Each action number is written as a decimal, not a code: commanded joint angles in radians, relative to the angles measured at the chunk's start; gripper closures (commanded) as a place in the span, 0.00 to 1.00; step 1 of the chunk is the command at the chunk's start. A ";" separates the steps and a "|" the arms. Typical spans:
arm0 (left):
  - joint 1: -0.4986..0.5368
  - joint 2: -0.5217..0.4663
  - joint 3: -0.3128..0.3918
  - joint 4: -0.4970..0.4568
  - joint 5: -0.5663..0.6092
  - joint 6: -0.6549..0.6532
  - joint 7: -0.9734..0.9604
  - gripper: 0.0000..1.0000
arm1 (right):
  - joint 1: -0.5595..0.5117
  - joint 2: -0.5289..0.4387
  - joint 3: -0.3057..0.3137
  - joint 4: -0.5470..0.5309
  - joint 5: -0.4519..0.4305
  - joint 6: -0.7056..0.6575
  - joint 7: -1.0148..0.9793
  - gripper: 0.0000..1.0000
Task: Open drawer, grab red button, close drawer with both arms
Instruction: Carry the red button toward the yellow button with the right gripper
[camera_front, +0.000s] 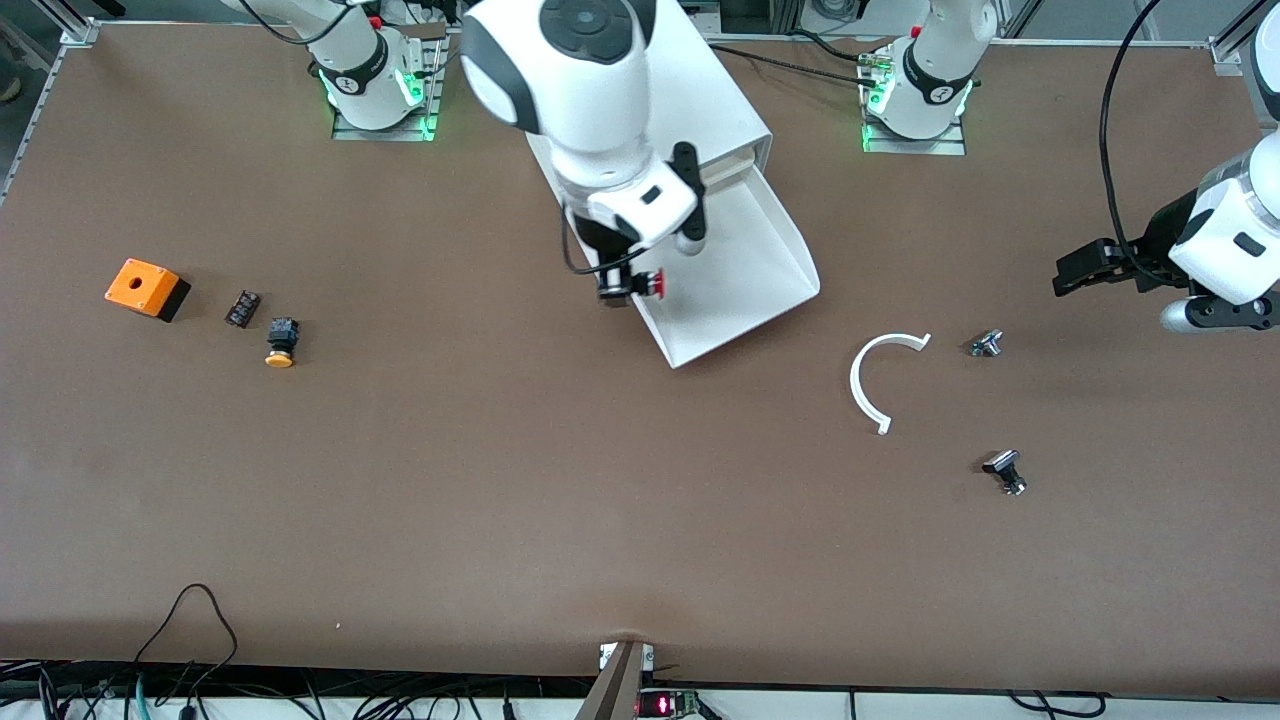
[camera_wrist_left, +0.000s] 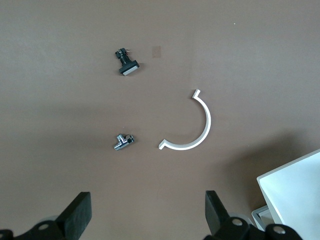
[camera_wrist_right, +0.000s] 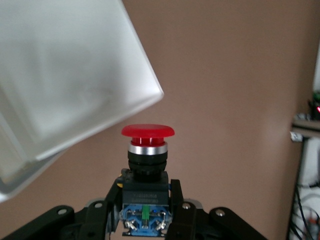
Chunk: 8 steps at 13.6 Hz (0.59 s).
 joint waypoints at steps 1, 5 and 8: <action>0.000 0.008 -0.003 0.027 0.010 -0.024 -0.007 0.00 | -0.017 -0.019 -0.045 -0.013 0.020 -0.020 0.038 0.65; 0.000 0.008 -0.003 0.027 0.010 -0.024 -0.007 0.00 | -0.086 -0.008 -0.053 -0.023 0.017 -0.020 0.043 0.65; 0.000 0.008 -0.003 0.027 0.010 -0.024 -0.007 0.00 | -0.153 -0.006 -0.051 -0.023 0.026 -0.011 0.046 0.65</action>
